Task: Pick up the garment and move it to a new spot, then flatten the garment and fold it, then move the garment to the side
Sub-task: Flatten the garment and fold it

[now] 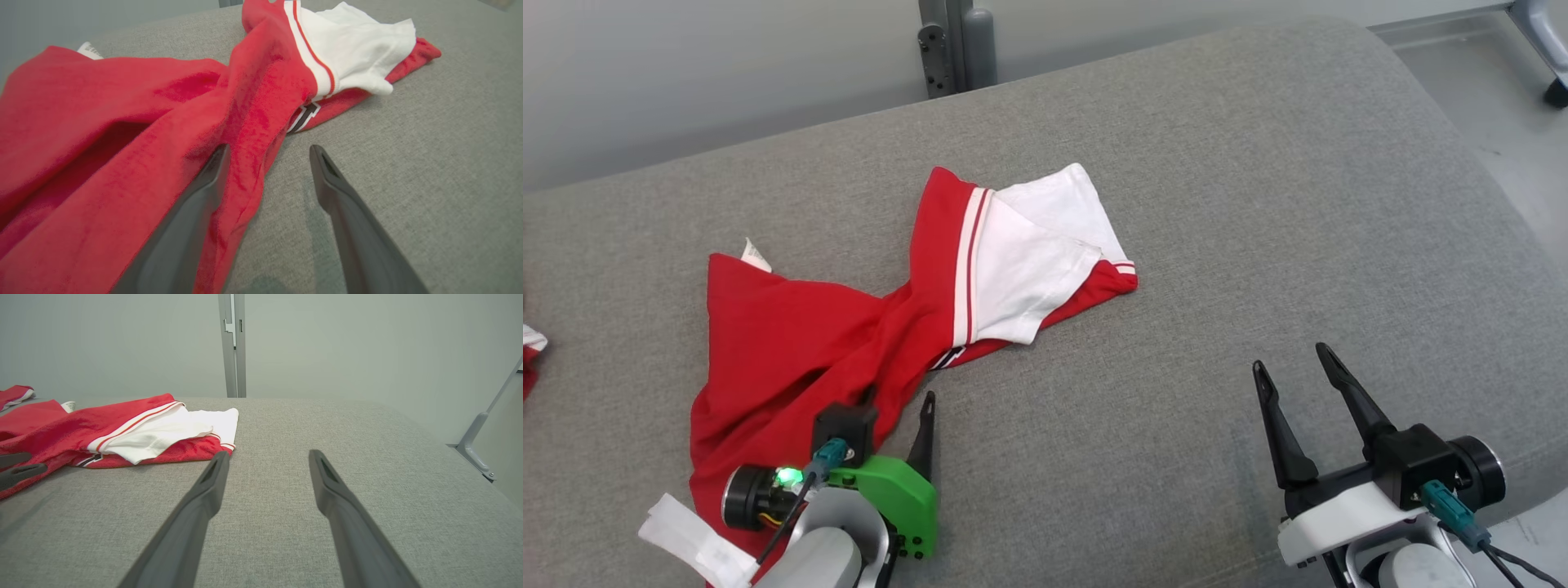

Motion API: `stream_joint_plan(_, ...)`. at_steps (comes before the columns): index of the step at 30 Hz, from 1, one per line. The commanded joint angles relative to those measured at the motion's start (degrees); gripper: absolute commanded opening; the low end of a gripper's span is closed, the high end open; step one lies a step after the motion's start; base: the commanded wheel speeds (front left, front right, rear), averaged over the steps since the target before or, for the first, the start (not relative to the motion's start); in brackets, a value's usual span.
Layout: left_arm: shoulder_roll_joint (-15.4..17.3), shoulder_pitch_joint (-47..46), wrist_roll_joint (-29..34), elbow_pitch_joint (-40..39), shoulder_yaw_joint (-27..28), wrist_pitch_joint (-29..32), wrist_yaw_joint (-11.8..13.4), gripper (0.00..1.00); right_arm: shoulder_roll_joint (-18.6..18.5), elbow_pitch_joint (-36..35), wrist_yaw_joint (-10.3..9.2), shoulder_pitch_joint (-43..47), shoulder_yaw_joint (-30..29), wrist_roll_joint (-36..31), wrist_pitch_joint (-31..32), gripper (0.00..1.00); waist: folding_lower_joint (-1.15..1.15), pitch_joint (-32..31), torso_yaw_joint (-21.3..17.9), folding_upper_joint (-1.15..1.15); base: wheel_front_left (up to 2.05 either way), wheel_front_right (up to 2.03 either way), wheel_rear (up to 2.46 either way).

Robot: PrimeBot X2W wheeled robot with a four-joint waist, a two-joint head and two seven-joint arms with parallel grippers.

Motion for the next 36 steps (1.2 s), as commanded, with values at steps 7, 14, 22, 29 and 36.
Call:
stream_joint_plan(7,-1.7,-6.1,1.2,7.0,-0.7,-1.2,-1.5,0.0,0.6,-0.1,-0.08,-1.5,-0.4,0.4,-0.2,1.0,0.0,2.8,-3.9,0.0,0.0,0.0,0.0)
stream_joint_plan(14,-4.9,-8.6,2.3,5.9,-2.5,-4.3,-3.9,0.0,1.1,-0.1,-0.08,-0.8,-1.0,0.7,-0.2,1.0,0.0,3.4,-5.6,0.0,0.0,0.0,0.0)
stream_joint_plan(22,-8.8,-8.6,2.3,6.2,-4.8,-5.0,-5.7,0.22,1.4,0.1,-0.08,-1.3,-0.8,0.8,-0.2,1.0,0.0,4.1,-6.6,0.0,0.0,0.0,0.0)
stream_joint_plan(29,-8.3,-11.1,3.3,0.4,-6.2,-1.5,-5.5,1.0,1.5,-0.2,-0.08,-1.4,-1.6,0.9,-0.2,1.0,0.0,4.5,-6.9,0.0,0.0,0.0,0.0)
stream_joint_plan(36,-6.7,-16.3,4.7,-8.5,-6.2,6.1,-2.7,1.0,1.7,-0.4,-0.08,-3.1,-0.6,1.4,-0.2,1.0,0.0,6.9,-7.7,0.0,0.0,0.0,0.0)
